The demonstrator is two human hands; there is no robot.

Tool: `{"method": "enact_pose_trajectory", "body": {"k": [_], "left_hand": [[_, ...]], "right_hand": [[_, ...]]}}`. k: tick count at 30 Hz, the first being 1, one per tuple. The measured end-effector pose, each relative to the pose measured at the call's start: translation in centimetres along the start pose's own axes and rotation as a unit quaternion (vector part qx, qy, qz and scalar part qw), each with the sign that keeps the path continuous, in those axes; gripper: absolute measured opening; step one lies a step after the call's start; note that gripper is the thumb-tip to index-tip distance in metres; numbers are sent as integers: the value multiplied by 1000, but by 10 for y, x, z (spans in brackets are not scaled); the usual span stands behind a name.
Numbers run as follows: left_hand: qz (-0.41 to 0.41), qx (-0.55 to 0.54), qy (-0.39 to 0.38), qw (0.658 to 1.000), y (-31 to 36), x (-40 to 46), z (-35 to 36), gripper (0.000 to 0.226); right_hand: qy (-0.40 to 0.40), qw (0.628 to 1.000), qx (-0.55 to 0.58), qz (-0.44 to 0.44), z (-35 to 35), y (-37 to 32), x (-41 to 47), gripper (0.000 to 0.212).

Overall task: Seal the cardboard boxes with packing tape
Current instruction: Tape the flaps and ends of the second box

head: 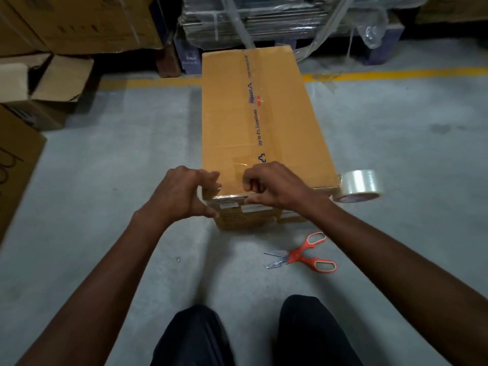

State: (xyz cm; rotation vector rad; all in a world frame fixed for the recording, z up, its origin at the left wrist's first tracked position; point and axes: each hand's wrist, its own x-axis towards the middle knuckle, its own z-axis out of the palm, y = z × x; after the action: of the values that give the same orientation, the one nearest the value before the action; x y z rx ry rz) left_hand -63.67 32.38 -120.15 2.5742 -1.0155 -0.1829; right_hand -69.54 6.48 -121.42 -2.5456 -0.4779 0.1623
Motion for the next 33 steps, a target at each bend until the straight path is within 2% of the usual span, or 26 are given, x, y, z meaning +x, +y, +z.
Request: {"method": "enact_pose_trajectory", "body": {"k": [2, 5, 7, 10, 12, 13, 15, 16, 17, 19, 20, 22, 23, 26, 29, 31, 33], "left_hand": [[-8, -51, 45, 998, -10, -12, 10, 59], [47, -65, 122, 989, -20, -25, 31, 44], [87, -62, 133, 985, -23, -27, 37, 42], [100, -52, 136, 984, -23, -27, 34, 43], [98, -37, 152, 983, -25, -34, 32, 43], [95, -28, 161, 982, -29, -39, 31, 42], [74, -26, 179, 981, -37, -49, 30, 39], [63, -33, 187, 980, -42, -55, 30, 38], [57, -40, 195, 978, -45, -59, 30, 36], [53, -40, 210, 975, -51, -68, 31, 31], [45, -34, 215, 975, -55, -72, 29, 32], [7, -14, 230, 973, -69, -84, 21, 37], [-16, -1, 238, 971, -75, -92, 16, 36], [-69, 48, 237, 968, -73, -114, 7, 21], [-117, 110, 264, 951, -35, -91, -5, 25], [-78, 145, 292, 942, -1, -53, -13, 24], [-6, 90, 255, 963, 37, -6, -10, 33]], "right_hand": [[-21, 1000, 10, 7, -9, 13, -8, 22], [-41, 997, -2, 63, -39, 51, -38, 26], [-45, 993, -22, 106, -59, 70, -59, 25], [-63, 990, -24, 126, -73, 77, -71, 26], [-8, 990, -17, 140, -77, 75, -79, 28], [66, 985, -27, 160, -78, 74, -85, 36], [240, 932, -35, 269, -69, 68, -105, 60], [289, 892, 24, 346, -62, 61, -113, 74], [304, 854, 139, 399, -53, 53, -118, 86], [289, 784, 367, 409, -37, 43, -119, 101], [271, 776, 406, 400, -31, 42, -117, 102], [226, 791, 424, 380, -14, 38, -114, 98], [216, 785, 435, 384, -2, 35, -111, 96], [241, 721, 504, 410, 37, 28, -112, 93], [276, 680, 540, 413, 56, 32, -121, 88], [278, 645, 597, 388, 62, 36, -128, 79], [282, 588, 677, 342, 67, 38, -133, 80]]}}
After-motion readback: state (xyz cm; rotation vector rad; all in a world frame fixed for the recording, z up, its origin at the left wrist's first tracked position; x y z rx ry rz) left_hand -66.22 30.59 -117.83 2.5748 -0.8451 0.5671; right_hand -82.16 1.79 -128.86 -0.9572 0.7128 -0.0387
